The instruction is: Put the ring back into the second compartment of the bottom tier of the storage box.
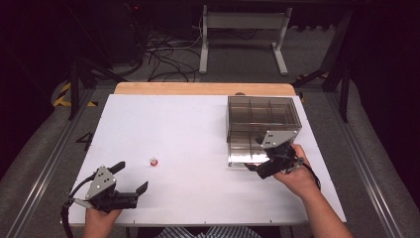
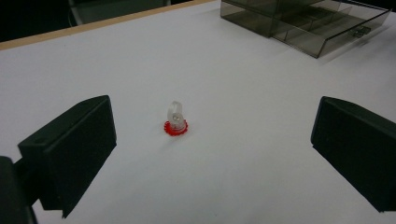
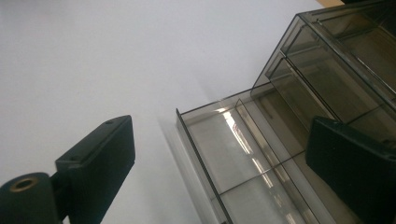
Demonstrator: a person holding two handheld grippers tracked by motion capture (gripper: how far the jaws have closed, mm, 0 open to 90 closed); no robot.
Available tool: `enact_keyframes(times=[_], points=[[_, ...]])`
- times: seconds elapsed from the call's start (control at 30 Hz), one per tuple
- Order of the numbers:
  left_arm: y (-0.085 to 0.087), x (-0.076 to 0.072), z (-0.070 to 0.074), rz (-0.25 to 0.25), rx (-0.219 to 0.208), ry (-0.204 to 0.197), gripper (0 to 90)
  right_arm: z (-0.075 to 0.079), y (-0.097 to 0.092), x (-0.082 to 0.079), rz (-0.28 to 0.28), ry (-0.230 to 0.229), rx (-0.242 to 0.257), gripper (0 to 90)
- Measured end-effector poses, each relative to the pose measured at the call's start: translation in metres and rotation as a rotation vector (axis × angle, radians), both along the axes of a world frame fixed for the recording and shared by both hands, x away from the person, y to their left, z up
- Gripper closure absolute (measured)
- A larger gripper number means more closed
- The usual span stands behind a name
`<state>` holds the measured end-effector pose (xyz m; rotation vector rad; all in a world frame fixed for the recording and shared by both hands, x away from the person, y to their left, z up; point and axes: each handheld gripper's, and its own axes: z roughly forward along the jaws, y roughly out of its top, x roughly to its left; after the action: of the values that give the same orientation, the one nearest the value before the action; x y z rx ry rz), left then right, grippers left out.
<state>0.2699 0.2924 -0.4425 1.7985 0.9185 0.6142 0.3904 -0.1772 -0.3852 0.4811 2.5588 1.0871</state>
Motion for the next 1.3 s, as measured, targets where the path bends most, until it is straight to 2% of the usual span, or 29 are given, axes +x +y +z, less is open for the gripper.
enact_keyframes(times=[0.5,0.7,1.0,1.3], points=[[0.001,0.000,0.000,0.001,0.001,-0.004,1.0,0.004,0.010,-0.002,0.012,-0.010,0.047,4.0],[0.002,-0.001,0.001,0.001,-0.002,-0.007,0.9,0.005,0.014,-0.001,0.015,-0.011,0.056,4.0],[0.002,-0.001,0.001,0.005,0.002,-0.012,0.9,0.006,0.017,-0.001,0.011,-0.014,0.044,4.2],[0.002,-0.003,0.001,0.007,-0.006,-0.007,0.9,0.005,0.028,0.003,0.010,0.003,0.074,1.3]])
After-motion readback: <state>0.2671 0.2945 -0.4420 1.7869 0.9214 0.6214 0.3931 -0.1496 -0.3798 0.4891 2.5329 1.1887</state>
